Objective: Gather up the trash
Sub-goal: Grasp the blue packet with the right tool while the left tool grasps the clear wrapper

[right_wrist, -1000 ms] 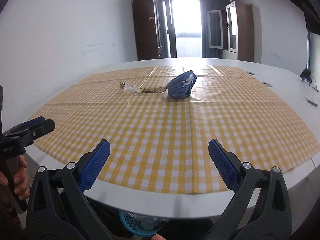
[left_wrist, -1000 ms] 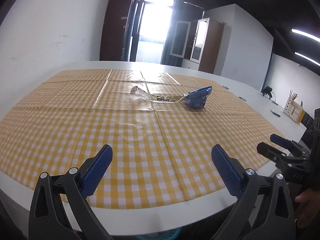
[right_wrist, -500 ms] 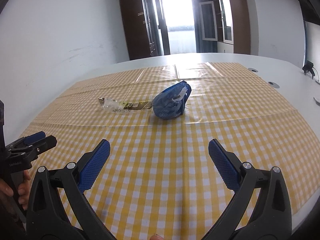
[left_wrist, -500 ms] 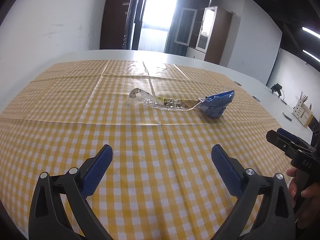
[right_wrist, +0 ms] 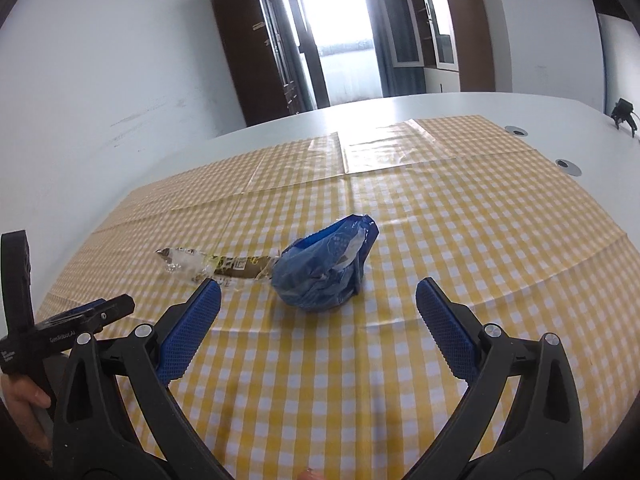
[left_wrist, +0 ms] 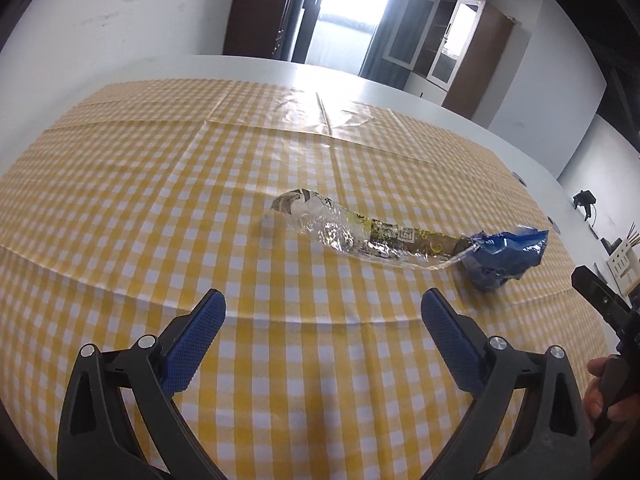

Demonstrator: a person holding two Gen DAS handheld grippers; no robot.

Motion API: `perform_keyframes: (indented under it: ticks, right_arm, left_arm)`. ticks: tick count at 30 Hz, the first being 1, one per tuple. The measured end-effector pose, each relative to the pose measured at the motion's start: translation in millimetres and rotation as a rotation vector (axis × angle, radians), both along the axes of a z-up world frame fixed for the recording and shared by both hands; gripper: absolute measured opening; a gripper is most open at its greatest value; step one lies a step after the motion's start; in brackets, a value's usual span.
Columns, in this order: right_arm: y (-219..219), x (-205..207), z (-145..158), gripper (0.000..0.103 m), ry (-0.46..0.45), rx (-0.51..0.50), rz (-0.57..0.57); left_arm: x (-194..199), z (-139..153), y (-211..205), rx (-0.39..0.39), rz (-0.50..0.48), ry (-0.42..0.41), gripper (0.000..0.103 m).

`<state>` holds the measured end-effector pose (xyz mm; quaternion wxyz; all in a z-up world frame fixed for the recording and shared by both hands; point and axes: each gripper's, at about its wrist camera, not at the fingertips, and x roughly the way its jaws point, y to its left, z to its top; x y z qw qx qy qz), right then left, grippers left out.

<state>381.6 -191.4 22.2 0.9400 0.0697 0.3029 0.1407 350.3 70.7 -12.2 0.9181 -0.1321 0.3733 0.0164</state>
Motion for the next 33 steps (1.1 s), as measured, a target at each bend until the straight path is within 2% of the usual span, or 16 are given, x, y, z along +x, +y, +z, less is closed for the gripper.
perform_keyframes:
  ticks: [4,8,10,13,14,15,16,18,21,24,26,30,33]
  right_arm:
    - [5,36,-3,0.086,0.016,-0.019,-0.009]
    - [4,54,-10,0.079,0.033,0.006,-0.008]
    - [3,58,-17,0.075,0.047,0.012,0.013]
    - [4,61,-19,0.06,0.055,-0.004,0.022]
    - [5,62,-20,0.056,0.056,-0.023,0.016]
    - [7,64,-23,0.051,0.064,-0.033,0.025]
    - [8,64,-23,0.047,0.068,-0.024,0.035]
    - [11,63,-24,0.041,0.067,-0.022,0.045]
    - [11,61,-24,0.032,0.059,-0.025,0.045]
    - [9,57,-23,0.027,0.057,-0.009,0.043]
    - [8,53,-22,0.026,0.052,-0.004,0.034]
    - [12,31,-10,0.024,0.026,-0.056,0.03]
    - [11,7,2,0.024,0.019,-0.038,0.034]
  left_arm:
    - [34,-4,4,0.032,-0.001,0.025,0.096]
    - [69,-7,10,0.077,-0.019,0.07,0.095]
    - [80,-9,14,0.094,-0.016,0.073,0.092]
    - [88,-16,15,0.052,-0.05,0.06,0.08]
    - [89,-19,15,0.037,-0.052,0.059,0.071]
    - [91,-22,14,0.029,-0.066,0.072,0.057]
    - [92,-24,12,0.032,-0.08,0.079,0.05]
    - [91,-26,10,0.032,-0.101,0.085,0.013]
    - [87,-23,11,-0.006,-0.12,0.069,0.008]
    - [77,-9,6,0.048,-0.11,0.015,0.007]
    - [66,1,6,0.063,-0.077,-0.003,0.006]
    - [31,24,3,0.122,-0.068,-0.038,0.006]
    - [-2,33,12,0.104,-0.045,-0.053,0.006]
